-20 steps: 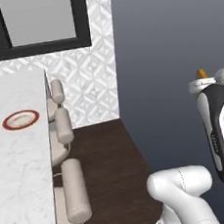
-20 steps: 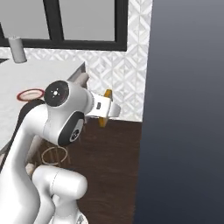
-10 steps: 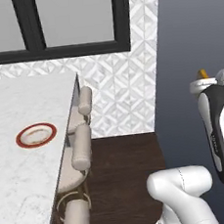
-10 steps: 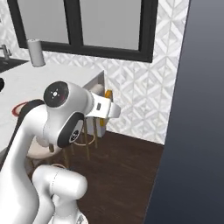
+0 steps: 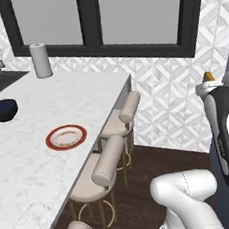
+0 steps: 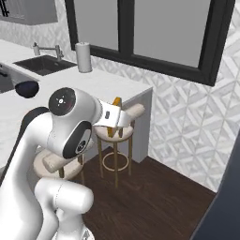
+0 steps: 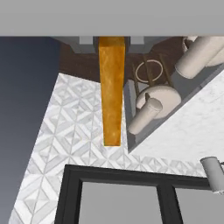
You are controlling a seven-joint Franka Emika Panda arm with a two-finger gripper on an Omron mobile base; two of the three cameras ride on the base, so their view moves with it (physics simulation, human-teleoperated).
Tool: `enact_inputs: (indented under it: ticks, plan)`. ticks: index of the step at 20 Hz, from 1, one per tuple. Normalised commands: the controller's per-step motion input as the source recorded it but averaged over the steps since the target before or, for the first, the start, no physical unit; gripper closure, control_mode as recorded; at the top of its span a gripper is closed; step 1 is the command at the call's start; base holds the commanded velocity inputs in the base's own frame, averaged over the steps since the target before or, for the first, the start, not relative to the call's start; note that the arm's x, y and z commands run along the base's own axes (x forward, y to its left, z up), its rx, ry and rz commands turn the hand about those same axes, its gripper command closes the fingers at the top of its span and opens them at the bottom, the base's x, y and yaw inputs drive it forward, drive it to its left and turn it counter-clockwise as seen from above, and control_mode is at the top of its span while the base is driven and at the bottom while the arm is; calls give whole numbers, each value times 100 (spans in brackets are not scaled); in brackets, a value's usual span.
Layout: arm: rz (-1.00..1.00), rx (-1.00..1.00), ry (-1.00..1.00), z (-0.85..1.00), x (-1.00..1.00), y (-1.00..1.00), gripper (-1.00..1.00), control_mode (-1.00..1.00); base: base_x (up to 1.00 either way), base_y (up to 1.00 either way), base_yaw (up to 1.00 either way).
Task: Start the toaster. Once the lever pops up, take the bread to the plate on the dining counter.
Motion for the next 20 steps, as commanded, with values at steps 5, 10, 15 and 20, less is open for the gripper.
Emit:
enact_inputs:
  ticks: [5,10,15,20]
  plan:
    - [0,0,0,0,0,0,100,100,0,-46,47]
    - [0,0,0,0,0,0,100,100,2,-45,18]
    - [2,0,0,0,0,0,100,-100,0,-8,0]
    - [43,0,0,5,20,32,100,-100,0,0,0]
